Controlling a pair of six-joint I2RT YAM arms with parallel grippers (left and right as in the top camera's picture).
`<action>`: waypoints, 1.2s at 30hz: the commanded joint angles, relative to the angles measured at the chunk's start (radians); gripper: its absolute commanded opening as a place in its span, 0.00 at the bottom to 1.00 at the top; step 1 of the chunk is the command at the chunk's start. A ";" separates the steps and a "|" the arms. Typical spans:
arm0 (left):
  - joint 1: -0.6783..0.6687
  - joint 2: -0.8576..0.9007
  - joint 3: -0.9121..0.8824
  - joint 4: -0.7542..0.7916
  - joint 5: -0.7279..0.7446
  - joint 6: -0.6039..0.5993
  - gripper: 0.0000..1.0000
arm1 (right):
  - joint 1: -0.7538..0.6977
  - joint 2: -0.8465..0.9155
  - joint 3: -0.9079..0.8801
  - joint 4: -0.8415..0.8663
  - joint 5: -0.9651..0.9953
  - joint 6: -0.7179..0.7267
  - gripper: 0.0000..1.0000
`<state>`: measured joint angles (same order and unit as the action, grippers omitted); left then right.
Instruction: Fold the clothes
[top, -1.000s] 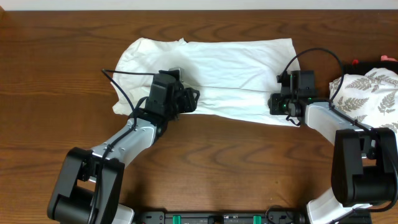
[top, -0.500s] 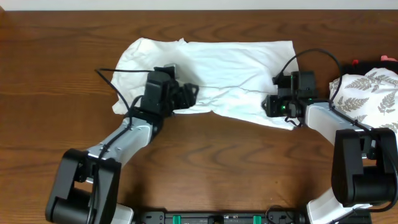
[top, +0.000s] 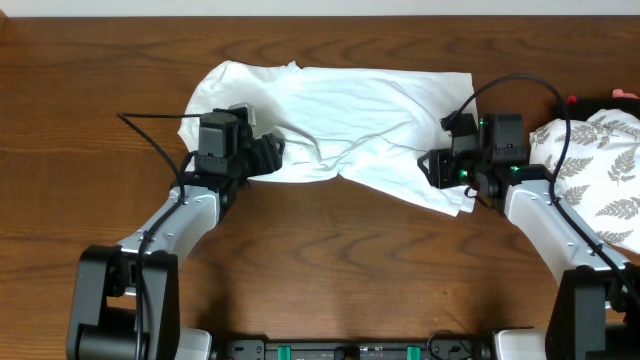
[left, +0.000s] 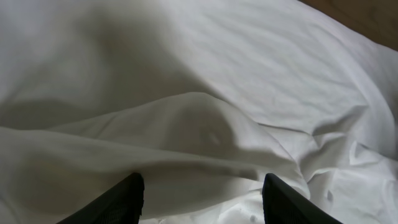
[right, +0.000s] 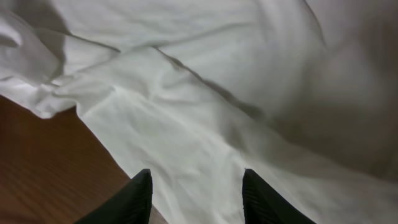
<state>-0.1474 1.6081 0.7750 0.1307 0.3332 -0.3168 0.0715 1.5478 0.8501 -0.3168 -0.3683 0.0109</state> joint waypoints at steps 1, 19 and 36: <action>0.003 -0.017 0.020 -0.002 -0.006 0.029 0.62 | 0.005 0.009 0.003 -0.040 0.060 -0.022 0.45; 0.005 -0.017 0.020 -0.003 -0.006 0.029 0.62 | 0.003 0.273 0.002 -0.046 0.222 -0.026 0.42; 0.082 -0.013 0.019 -0.056 -0.034 0.066 0.63 | -0.108 0.282 0.002 -0.147 0.442 0.034 0.42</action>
<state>-0.0689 1.6081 0.7750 0.0814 0.3279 -0.2909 -0.0143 1.7569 0.9092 -0.4259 -0.0185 0.0147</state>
